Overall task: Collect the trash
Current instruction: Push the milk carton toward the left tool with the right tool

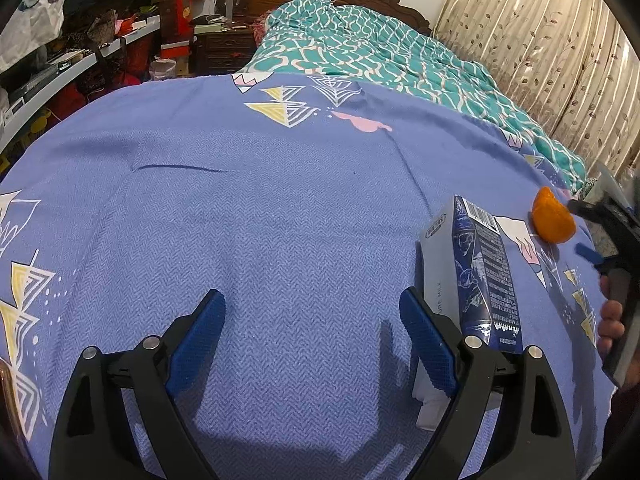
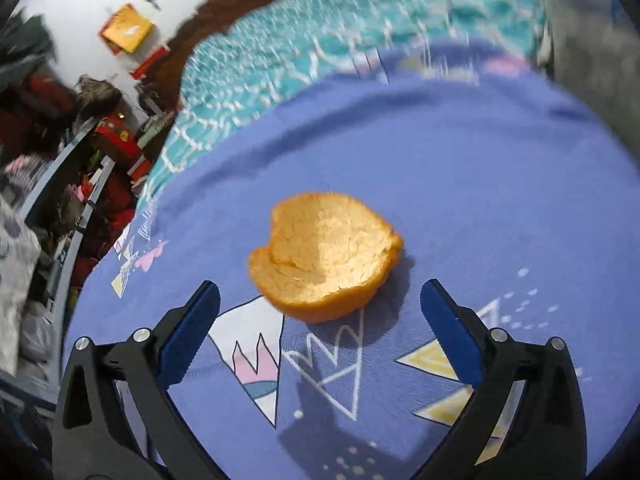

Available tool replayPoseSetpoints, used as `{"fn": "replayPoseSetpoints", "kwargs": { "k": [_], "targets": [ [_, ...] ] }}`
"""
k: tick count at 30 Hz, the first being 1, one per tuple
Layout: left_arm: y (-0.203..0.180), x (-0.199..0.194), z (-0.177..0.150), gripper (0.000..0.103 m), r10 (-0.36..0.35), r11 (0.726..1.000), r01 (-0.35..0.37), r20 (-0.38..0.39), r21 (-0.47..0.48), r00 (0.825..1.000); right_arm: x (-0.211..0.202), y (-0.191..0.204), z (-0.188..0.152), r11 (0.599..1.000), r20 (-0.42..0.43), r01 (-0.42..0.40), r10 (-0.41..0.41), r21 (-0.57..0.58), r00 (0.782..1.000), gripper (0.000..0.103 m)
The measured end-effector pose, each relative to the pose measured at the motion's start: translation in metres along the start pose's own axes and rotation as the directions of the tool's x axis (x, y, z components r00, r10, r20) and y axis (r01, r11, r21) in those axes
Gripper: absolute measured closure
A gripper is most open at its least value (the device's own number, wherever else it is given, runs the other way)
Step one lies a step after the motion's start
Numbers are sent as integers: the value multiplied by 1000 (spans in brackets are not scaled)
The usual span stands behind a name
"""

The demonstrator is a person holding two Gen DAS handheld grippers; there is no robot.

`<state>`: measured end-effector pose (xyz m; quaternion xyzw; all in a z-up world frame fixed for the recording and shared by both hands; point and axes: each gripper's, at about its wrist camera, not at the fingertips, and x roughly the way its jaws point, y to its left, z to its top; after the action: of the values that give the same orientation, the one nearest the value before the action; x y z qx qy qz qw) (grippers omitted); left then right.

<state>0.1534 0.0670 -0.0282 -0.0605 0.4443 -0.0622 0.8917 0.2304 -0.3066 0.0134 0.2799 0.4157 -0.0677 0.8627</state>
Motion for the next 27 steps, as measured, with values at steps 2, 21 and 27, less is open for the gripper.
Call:
{"fn": "replayPoseSetpoints", "kwargs": {
  "k": [2,21,27],
  "targets": [
    [0,0,0,18,0,1000,0,0,0,1000,17,1,0,1000,-53,-17,19,24,998,4],
    [-1,0,0,16,0,1000,0,0,-2,1000,23,31,-49,932,20,233,-237,-277,971,91],
    [-1,1,-1,15,2,1000,-2,1,-6,1000,1,37,-85,911,22,195,-200,-364,979,91]
  ]
}}
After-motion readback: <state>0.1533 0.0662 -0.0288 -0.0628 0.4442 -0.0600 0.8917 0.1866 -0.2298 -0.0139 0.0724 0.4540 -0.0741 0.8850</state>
